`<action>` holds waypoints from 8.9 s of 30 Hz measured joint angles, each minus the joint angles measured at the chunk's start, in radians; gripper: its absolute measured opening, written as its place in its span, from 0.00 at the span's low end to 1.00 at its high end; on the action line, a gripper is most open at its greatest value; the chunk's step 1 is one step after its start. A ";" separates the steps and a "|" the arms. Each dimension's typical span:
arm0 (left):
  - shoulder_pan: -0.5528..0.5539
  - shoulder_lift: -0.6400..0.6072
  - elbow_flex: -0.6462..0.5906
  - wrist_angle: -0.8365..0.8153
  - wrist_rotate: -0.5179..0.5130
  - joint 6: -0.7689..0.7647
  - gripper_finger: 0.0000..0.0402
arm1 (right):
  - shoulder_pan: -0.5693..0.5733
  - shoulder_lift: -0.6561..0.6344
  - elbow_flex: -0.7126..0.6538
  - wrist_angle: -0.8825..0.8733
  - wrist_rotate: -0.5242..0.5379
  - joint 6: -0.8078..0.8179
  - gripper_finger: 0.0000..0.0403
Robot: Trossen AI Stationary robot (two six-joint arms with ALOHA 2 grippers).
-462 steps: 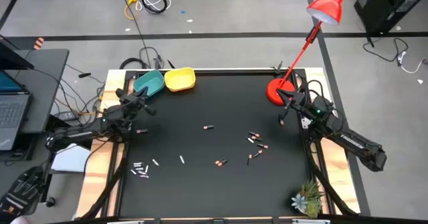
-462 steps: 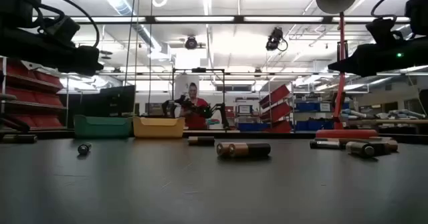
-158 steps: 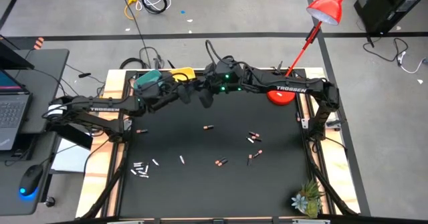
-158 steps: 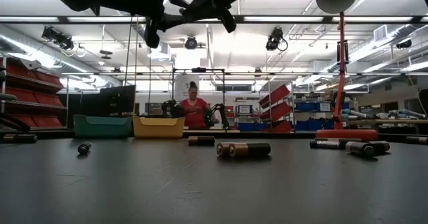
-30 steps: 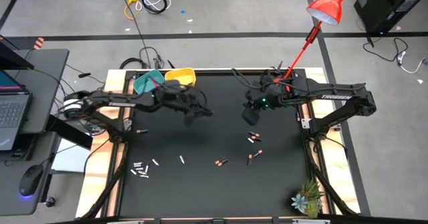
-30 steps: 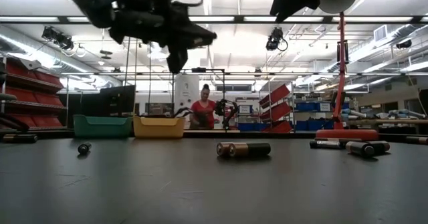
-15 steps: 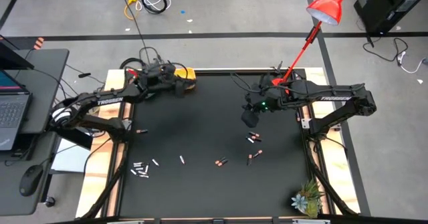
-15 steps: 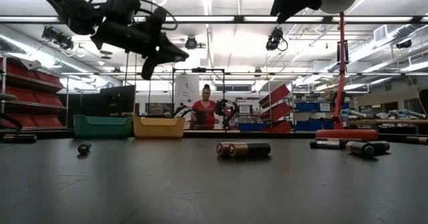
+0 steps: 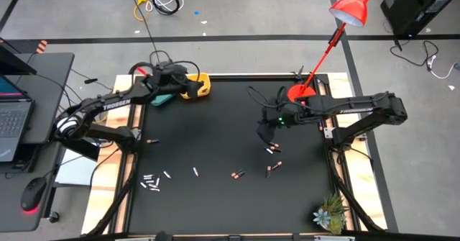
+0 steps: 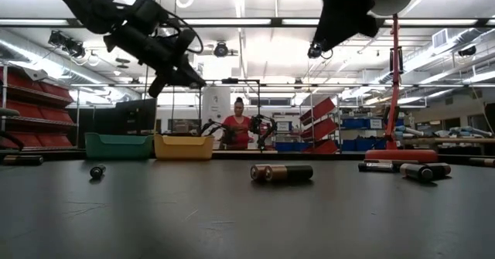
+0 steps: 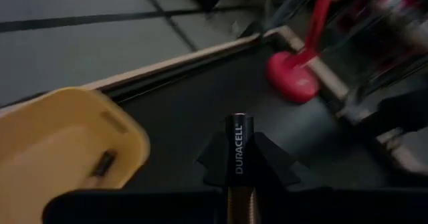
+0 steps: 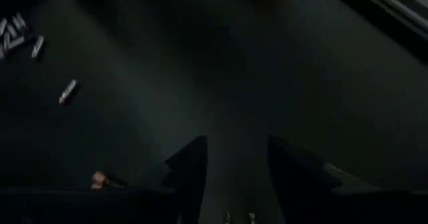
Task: Sort batteries
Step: Put the black battery into the yellow bin
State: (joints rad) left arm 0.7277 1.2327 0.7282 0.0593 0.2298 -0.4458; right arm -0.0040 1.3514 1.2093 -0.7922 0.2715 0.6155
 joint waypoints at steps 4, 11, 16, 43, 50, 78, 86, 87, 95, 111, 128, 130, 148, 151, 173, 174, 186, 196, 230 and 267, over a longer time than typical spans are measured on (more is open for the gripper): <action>0.029 0.000 0.008 -0.065 0.000 0.039 0.10 | -0.039 0.005 -0.066 0.085 -0.003 0.058 0.36; 0.090 0.060 0.009 -0.045 0.001 0.047 0.10 | -0.173 0.005 -0.209 0.268 -0.004 -0.026 0.33; 0.113 0.169 0.009 0.029 0.000 -0.003 0.10 | -0.316 0.006 -0.294 0.490 -0.079 -0.153 0.31; 0.096 0.311 0.238 -0.250 -0.173 0.176 0.43 | -0.473 -0.004 -0.138 0.318 -0.296 -0.403 0.20; -0.049 0.116 0.230 -0.311 -0.239 0.287 0.38 | -0.313 -0.003 -0.109 -0.064 -0.298 -0.329 0.23; -0.423 -0.161 0.000 -0.299 -0.326 0.048 0.37 | 0.344 -0.006 -0.481 0.187 -0.243 -0.173 0.45; -0.422 -0.160 0.000 -0.288 -0.327 0.017 0.37 | 0.341 0.079 -0.490 0.224 -0.235 -0.333 0.49; -0.422 -0.160 0.000 -0.288 -0.327 0.015 0.37 | 0.341 0.095 -0.490 0.235 -0.235 -0.339 0.48; -0.422 -0.160 0.000 -0.301 -0.325 0.014 0.37 | 0.342 0.223 -0.482 0.262 -0.263 -0.278 0.38; -0.422 -0.160 0.000 -0.316 -0.249 0.018 0.37 | 0.292 0.225 -0.386 0.164 -0.282 -0.227 0.10; -0.290 -0.159 0.001 -0.082 -0.149 -0.085 0.37 | 0.030 0.220 -0.053 0.221 -0.178 -0.305 0.10; -0.277 -0.159 0.000 -0.055 -0.127 -0.100 0.37 | -0.006 0.220 -0.027 0.285 -0.166 -0.305 0.10; -0.312 0.022 0.001 0.484 -0.072 -0.285 0.37 | -0.164 0.219 0.001 0.710 -0.223 -0.165 0.10; -0.330 0.073 0.001 0.547 -0.052 -0.285 0.37 | -0.167 0.218 0.001 0.727 -0.223 -0.147 0.10; -0.376 0.167 0.001 0.684 -0.051 -0.213 0.12 | -0.203 0.217 0.001 0.803 -0.236 -0.152 0.10; -0.376 0.167 0.001 0.687 -0.057 -0.211 0.12 | -0.203 0.217 0.001 0.807 -0.237 -0.155 0.11; -0.252 0.169 0.001 0.536 -0.079 -0.217 0.12 | -0.202 0.216 0.002 0.674 -0.249 -0.117 0.56; 0.045 0.169 0.001 0.156 -0.128 -0.064 0.12 | -0.175 0.215 0.002 0.546 -0.303 -0.147 0.54; -0.022 0.105 0.129 -0.108 -0.060 0.237 0.42 | -0.288 0.173 0.002 0.117 -0.430 -0.188 0.42; -0.370 -0.086 0.125 -0.289 -0.262 0.110 0.40 | 0.352 0.129 -0.331 0.262 -0.365 0.446 0.37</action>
State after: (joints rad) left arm 0.3576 1.1465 0.8528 -0.2293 -0.0322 -0.3361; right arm 0.3479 1.4808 0.8786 -0.5307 -0.0939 1.0612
